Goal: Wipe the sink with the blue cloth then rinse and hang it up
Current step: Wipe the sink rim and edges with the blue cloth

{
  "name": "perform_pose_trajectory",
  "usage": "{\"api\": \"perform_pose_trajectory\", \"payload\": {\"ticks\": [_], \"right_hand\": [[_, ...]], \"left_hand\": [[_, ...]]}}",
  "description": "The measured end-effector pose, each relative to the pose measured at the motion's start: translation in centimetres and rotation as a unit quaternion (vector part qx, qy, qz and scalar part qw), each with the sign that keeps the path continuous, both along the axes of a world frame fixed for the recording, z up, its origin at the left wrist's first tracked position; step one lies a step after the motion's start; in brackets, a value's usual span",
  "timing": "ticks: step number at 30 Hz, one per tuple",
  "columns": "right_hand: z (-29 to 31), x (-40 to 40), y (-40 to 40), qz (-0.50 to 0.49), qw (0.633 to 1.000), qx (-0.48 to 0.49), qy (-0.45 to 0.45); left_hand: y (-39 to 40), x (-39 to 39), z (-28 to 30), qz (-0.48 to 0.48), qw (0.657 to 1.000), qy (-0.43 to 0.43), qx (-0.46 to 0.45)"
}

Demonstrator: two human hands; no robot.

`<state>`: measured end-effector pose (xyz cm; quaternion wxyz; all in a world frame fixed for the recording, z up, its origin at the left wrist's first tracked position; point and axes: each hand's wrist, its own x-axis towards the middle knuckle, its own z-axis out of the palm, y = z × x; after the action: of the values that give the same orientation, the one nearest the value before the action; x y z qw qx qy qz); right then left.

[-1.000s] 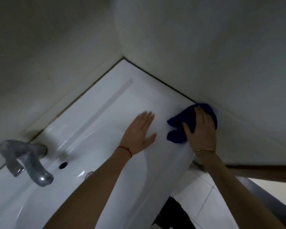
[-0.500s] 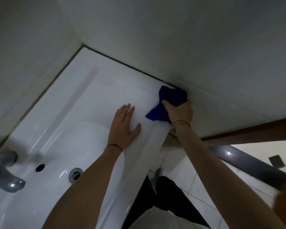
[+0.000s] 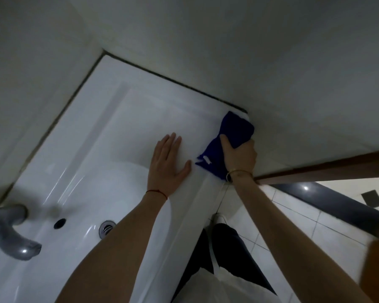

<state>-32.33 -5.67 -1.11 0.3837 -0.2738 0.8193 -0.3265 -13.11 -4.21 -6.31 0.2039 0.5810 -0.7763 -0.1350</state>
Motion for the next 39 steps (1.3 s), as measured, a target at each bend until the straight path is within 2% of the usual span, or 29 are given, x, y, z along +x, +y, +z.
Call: {"api": "perform_pose_trajectory", "payload": {"ticks": [4,8,11,16,19,24,28,32,36,39], "right_hand": [[-0.4,1.6,2.5,0.015,0.999,-0.011,0.034],[0.3,-0.6,-0.8,0.012,1.000,-0.016,0.014],[0.4,-1.1,-2.1,0.016,0.999,-0.019,0.041],[-0.2,2.9,4.2,0.038,0.995,-0.002,0.095],[-0.5,3.7,6.2,0.063,0.995,0.007,0.082],[0.0,0.5,1.4,0.063,0.997,-0.005,0.040],[0.0,-0.3,-0.5,0.048,0.998,-0.014,0.046],[-0.5,2.9,4.8,0.053,0.997,0.006,0.064],[-0.3,6.9,11.5,0.041,0.999,-0.009,0.006],[-0.2,6.9,11.9,0.049,0.999,-0.004,0.011]], "left_hand": [[0.1,0.1,-0.1,0.001,1.000,0.008,-0.002],[0.0,0.1,-0.1,0.001,1.000,-0.002,0.001],[0.0,0.0,-0.1,0.004,1.000,-0.010,0.015],[0.1,0.0,-0.2,0.002,1.000,-0.012,0.025],[0.1,0.0,-0.2,0.006,1.000,-0.011,0.024],[0.0,-0.1,-0.1,0.005,1.000,-0.010,0.014],[-0.1,-0.1,0.0,0.001,1.000,-0.019,0.009],[0.1,0.0,0.0,-0.003,1.000,-0.017,0.019],[0.1,0.1,0.0,0.000,0.999,0.002,0.040],[0.1,0.2,0.2,-0.004,0.999,0.008,0.053]]}}
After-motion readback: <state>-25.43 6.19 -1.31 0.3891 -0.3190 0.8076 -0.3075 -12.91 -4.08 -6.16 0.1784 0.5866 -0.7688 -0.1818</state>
